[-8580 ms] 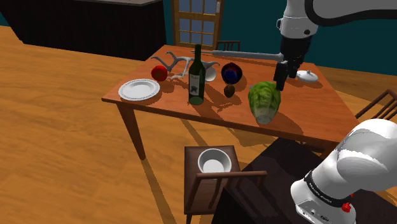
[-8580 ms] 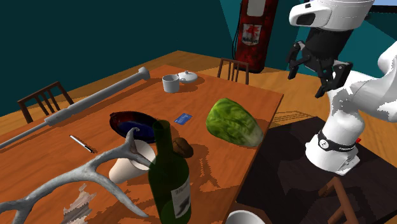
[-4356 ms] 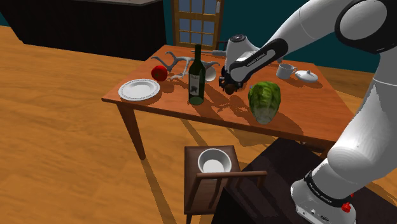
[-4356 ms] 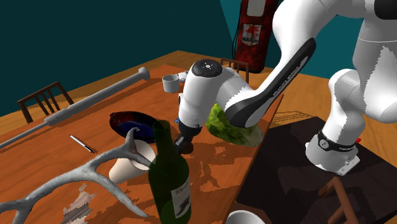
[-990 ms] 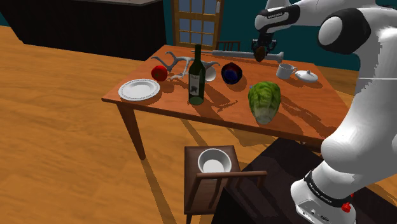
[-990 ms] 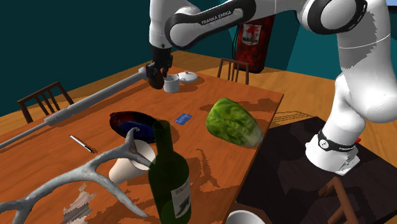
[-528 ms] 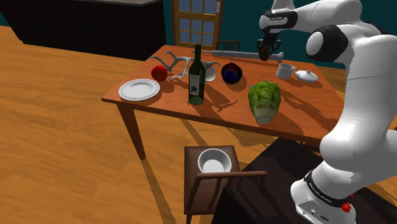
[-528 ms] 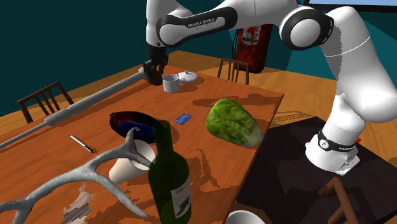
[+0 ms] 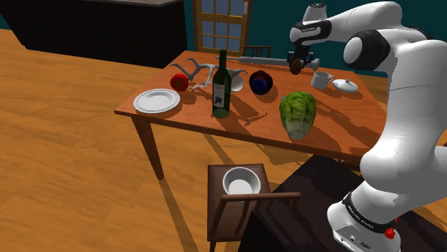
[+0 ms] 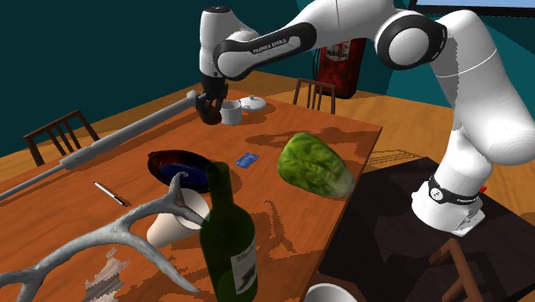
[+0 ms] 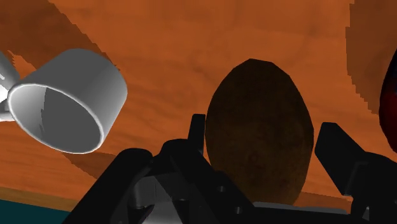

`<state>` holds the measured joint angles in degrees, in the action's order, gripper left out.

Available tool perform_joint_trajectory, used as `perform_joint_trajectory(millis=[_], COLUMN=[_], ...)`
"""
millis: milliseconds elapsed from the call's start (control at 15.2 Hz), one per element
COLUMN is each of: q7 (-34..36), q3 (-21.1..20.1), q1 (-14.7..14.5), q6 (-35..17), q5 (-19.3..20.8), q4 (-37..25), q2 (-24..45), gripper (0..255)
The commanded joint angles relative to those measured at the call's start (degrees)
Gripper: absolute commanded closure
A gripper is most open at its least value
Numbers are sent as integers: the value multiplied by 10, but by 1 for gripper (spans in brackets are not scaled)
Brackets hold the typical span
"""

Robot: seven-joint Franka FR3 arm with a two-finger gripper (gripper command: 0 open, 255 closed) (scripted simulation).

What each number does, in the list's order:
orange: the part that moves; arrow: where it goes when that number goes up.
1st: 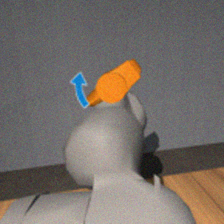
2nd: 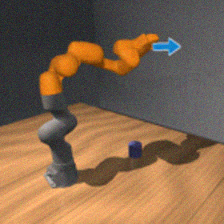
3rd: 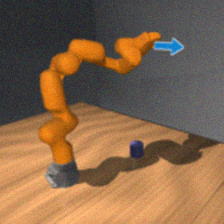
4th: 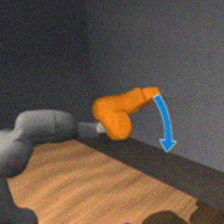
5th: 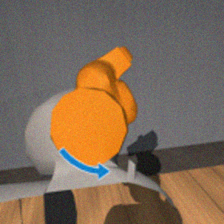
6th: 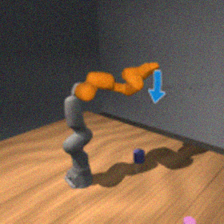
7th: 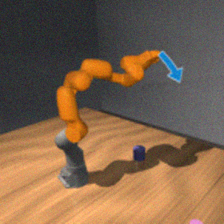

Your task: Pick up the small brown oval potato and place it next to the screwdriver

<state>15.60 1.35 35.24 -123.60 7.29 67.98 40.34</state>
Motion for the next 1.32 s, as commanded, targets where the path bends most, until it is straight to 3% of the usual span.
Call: perform_joint_trajectory(millis=[0, 1254], q7=[2, 17], q3=[0, 4], q1=[0, -1], q6=[-13, -119], q5=[1, 8], q4=[10, 62], q2=[4, 57], gripper=[255, 255])
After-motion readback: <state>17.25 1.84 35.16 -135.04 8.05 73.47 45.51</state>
